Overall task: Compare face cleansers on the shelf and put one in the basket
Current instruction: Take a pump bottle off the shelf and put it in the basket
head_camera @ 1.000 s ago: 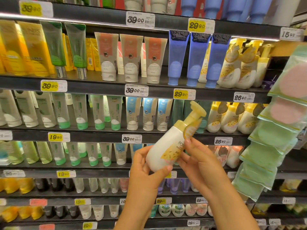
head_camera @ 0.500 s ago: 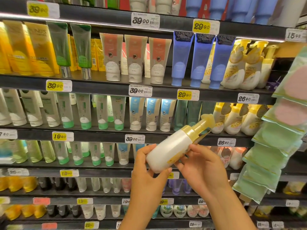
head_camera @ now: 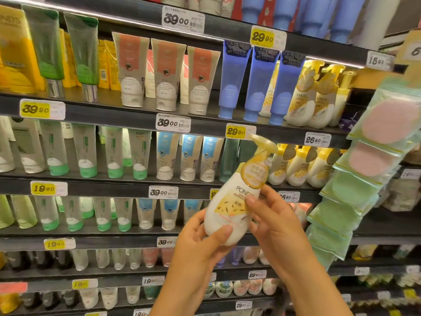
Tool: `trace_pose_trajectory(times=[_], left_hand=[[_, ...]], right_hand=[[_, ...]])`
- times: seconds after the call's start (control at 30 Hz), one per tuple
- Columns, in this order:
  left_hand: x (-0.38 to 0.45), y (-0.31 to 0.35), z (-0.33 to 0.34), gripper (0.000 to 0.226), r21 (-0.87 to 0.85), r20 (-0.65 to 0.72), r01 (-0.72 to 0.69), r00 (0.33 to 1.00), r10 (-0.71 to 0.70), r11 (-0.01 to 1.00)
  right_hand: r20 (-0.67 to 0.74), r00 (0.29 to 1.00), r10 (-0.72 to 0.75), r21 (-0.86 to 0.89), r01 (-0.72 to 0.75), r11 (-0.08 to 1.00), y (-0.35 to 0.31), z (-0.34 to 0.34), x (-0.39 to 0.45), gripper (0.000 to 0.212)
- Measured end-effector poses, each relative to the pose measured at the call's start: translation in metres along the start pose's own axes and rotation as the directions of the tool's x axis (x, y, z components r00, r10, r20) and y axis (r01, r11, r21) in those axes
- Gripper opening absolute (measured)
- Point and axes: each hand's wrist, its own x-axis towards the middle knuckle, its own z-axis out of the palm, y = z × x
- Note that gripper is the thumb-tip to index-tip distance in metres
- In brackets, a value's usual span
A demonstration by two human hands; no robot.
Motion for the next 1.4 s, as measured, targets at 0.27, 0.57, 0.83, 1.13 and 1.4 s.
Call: trace_pose_trajectory(times=[0.27, 0.57, 0.83, 1.13, 1.4], left_hand=[[0.028, -0.008, 0.036, 0.050, -0.032, 0.113, 0.183, 0.978, -0.178, 0.983], [0.069, -0.013, 0.087, 0.053, 0.118, 0.218, 0.235, 0.942, -0.256, 0.965], [0.106, -0.027, 0.128, 0.056, 0.228, 0.218, 0.199, 0.944, -0.249, 0.953], [0.162, -0.035, 0.193, 0.060, 0.349, 0.208, 0.076, 0.965, -0.157, 0.934], [0.213, -0.047, 0.246, 0.039, 0.458, 0.212, -0.037, 0.975, -0.069, 0.888]], right_hand=[[-0.151, 0.988, -0.006, -0.064, -0.004, 0.998, -0.021, -0.031, 0.018, 0.054], [-0.213, 0.973, -0.089, -0.040, 0.082, 0.996, -0.061, -0.070, 0.045, 0.057], [-0.242, 0.963, -0.117, -0.014, 0.117, 0.993, -0.080, -0.110, 0.071, 0.046], [-0.142, 0.971, -0.193, -0.129, 0.175, 0.976, -0.119, -0.157, 0.125, 0.052], [-0.122, 0.951, -0.284, -0.186, 0.259, 0.948, -0.157, -0.202, 0.177, 0.038]])
